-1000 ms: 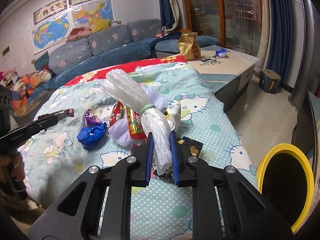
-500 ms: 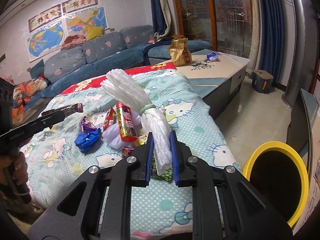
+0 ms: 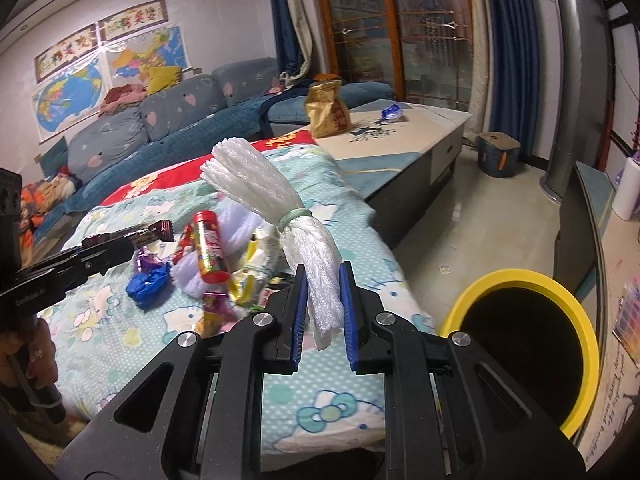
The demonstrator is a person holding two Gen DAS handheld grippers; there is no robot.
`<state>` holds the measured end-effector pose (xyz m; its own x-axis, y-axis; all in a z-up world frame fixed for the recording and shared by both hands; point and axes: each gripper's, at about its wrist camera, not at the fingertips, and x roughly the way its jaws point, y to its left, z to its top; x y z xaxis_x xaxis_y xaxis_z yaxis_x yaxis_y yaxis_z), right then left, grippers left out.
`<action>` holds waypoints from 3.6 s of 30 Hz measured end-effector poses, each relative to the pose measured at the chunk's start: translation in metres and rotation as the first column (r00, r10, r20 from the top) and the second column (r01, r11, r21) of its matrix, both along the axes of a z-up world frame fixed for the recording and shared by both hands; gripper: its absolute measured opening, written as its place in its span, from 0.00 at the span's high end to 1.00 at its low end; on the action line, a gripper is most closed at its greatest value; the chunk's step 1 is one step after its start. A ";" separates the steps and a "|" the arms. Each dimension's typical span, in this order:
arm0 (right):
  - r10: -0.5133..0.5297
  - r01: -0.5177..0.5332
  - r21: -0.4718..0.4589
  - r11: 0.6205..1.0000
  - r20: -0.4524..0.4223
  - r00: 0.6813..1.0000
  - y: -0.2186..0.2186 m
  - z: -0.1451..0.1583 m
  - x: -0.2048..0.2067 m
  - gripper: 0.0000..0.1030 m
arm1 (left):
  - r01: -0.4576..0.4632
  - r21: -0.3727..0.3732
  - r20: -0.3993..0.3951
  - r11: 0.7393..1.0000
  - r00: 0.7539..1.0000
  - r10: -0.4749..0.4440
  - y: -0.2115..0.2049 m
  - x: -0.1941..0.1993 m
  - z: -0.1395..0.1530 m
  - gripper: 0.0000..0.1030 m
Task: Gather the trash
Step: 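Carry the wrapper and mesh bundle over the yellow trash bin, then open both tools to drop the items into the yellow bin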
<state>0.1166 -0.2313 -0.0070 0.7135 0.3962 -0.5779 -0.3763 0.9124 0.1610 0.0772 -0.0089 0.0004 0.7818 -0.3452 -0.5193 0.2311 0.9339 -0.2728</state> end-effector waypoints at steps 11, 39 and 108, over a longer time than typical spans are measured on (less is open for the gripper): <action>-0.084 0.084 0.000 0.996 0.008 0.996 -0.030 0.000 0.003 0.89 | 0.071 0.016 -0.005 0.997 0.997 -0.071 -0.029 0.009 -0.003 0.86; -0.265 0.265 -0.008 0.964 -0.020 0.964 -0.099 -0.016 0.010 0.89 | 0.225 0.036 -0.026 0.974 0.974 -0.224 -0.097 0.025 -0.017 0.86; -0.562 0.567 -0.031 0.823 -0.187 0.806 -0.205 -0.075 0.015 0.43 | 0.372 0.112 -0.072 0.921 0.928 -0.366 -0.235 0.084 -0.066 0.06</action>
